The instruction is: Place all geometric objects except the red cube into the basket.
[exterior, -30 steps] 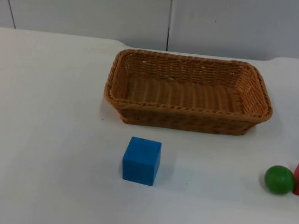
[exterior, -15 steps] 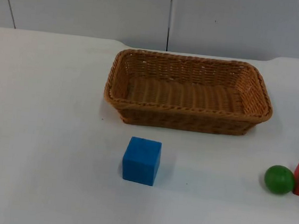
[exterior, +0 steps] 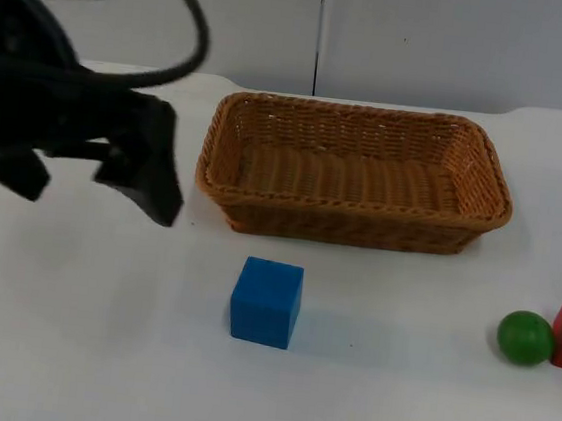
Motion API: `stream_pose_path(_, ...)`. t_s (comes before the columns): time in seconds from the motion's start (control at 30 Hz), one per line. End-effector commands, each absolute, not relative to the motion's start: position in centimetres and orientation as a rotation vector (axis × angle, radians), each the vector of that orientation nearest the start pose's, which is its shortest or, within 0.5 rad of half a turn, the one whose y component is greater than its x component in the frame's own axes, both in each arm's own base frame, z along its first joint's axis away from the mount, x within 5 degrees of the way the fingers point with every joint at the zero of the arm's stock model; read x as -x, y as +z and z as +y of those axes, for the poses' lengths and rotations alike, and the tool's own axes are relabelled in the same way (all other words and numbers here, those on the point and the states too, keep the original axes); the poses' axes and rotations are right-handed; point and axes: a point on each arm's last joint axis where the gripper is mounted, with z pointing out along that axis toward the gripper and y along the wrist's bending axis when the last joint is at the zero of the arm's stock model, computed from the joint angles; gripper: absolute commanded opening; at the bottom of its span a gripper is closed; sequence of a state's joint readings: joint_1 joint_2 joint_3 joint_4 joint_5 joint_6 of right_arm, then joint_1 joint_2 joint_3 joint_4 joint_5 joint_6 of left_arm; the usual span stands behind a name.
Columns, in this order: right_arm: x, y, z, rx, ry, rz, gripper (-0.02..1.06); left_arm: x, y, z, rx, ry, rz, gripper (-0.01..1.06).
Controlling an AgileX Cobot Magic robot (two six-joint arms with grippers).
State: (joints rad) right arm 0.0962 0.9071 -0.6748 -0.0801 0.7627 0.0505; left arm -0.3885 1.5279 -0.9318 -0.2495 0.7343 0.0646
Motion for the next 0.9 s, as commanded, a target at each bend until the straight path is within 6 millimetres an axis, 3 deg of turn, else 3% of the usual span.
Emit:
stream_pose_path(0.0,-16.4,28.6,1.0,0.095,-0.030,2.461,1.05,-27.1,21.3,-14.2,-0.445,-0.323,2.801,0.99)
stream_pose_path(0.1,-16.4,28.6,1.0,0.095,-0.030,2.459,1.05,-28.0,20.6,-15.9,-0.464,-0.297,2.824,0.99)
stream_pose_path(0.33,-16.4,28.6,1.0,0.095,-0.029,2.452,1.05,-30.9,16.8,-21.7,-0.497,-0.199,2.870,0.99)
stream_pose_path(0.6,-16.4,28.6,1.0,0.095,-0.029,2.452,1.05,-33.2,13.0,-23.1,-0.378,-0.154,2.927,0.99)
stream_pose_path(0.87,-16.5,28.7,1.0,0.092,-0.022,2.442,1.05,-33.2,9.3,-23.8,-0.359,-0.145,2.993,0.99)
